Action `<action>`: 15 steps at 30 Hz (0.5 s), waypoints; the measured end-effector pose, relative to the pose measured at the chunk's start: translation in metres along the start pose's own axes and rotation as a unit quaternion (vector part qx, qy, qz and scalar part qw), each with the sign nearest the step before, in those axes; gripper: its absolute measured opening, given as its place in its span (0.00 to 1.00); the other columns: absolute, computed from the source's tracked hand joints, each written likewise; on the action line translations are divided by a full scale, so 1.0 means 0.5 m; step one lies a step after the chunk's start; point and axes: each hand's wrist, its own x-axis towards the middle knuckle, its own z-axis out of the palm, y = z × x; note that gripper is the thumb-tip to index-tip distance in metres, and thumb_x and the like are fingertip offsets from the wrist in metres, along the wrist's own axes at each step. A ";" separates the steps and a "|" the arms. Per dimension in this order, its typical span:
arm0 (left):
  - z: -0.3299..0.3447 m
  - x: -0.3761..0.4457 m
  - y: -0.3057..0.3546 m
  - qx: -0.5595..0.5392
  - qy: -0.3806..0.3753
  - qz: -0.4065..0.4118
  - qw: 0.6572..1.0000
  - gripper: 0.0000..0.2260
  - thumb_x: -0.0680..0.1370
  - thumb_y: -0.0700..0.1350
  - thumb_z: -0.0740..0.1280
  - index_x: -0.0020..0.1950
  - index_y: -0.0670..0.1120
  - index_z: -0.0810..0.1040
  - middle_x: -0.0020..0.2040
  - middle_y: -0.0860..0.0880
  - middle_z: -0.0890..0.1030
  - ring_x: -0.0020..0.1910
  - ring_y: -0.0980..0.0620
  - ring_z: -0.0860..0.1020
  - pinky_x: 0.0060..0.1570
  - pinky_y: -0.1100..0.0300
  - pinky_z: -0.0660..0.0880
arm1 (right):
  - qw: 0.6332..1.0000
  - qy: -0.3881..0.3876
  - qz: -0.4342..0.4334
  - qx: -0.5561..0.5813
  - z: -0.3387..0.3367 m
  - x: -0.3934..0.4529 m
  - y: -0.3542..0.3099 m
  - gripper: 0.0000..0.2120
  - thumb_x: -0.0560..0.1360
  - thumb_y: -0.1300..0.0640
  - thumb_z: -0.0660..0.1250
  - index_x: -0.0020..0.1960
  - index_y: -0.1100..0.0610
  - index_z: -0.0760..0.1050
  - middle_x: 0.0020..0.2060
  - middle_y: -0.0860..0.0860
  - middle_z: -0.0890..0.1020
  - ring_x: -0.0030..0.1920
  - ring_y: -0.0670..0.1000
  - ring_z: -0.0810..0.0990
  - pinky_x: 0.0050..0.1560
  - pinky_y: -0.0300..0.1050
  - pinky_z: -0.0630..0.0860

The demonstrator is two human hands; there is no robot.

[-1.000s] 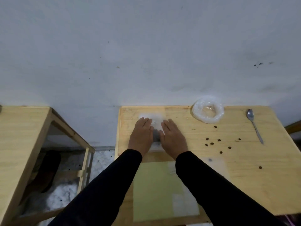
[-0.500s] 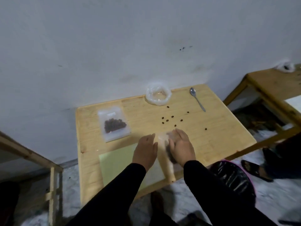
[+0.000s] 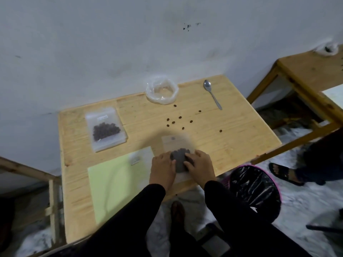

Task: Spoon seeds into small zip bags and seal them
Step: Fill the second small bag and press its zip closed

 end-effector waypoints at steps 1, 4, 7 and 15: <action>0.004 0.003 0.001 -0.006 0.003 -0.004 1.000 0.16 0.81 0.46 0.56 0.67 0.45 0.70 0.64 0.47 0.75 0.62 0.49 0.71 0.63 0.58 0.62 | 1.000 0.006 0.006 0.022 -0.004 0.003 -0.002 0.18 0.72 0.55 0.70 0.61 0.59 0.77 0.61 0.60 0.75 0.62 0.60 0.73 0.64 0.49 0.70; 0.011 0.009 0.004 -0.037 0.019 -0.023 0.999 0.14 0.80 0.45 0.59 0.64 0.44 0.73 0.62 0.46 0.76 0.62 0.49 0.70 0.63 0.61 0.62 | 0.998 0.027 0.014 0.061 -0.019 0.009 -0.002 0.16 0.71 0.58 0.71 0.58 0.59 0.80 0.58 0.57 0.77 0.60 0.56 0.74 0.63 0.41 0.66; 0.001 0.008 0.012 -0.109 0.030 -0.060 0.992 0.13 0.78 0.42 0.63 0.62 0.44 0.75 0.60 0.43 0.74 0.61 0.48 0.71 0.59 0.65 0.62 | 0.993 0.036 0.015 0.112 -0.030 0.009 -0.002 0.13 0.70 0.57 0.72 0.55 0.54 0.82 0.53 0.54 0.80 0.53 0.49 0.77 0.54 0.33 0.67; -0.060 -0.001 -0.011 -0.355 0.036 -0.124 0.926 0.09 0.78 0.46 0.66 0.56 0.57 0.76 0.53 0.51 0.79 0.52 0.53 0.77 0.53 0.57 0.76 | 0.974 -0.007 -0.013 0.225 -0.040 0.015 -0.068 0.07 0.71 0.58 0.71 0.50 0.53 0.83 0.42 0.46 0.82 0.44 0.44 0.78 0.42 0.27 0.71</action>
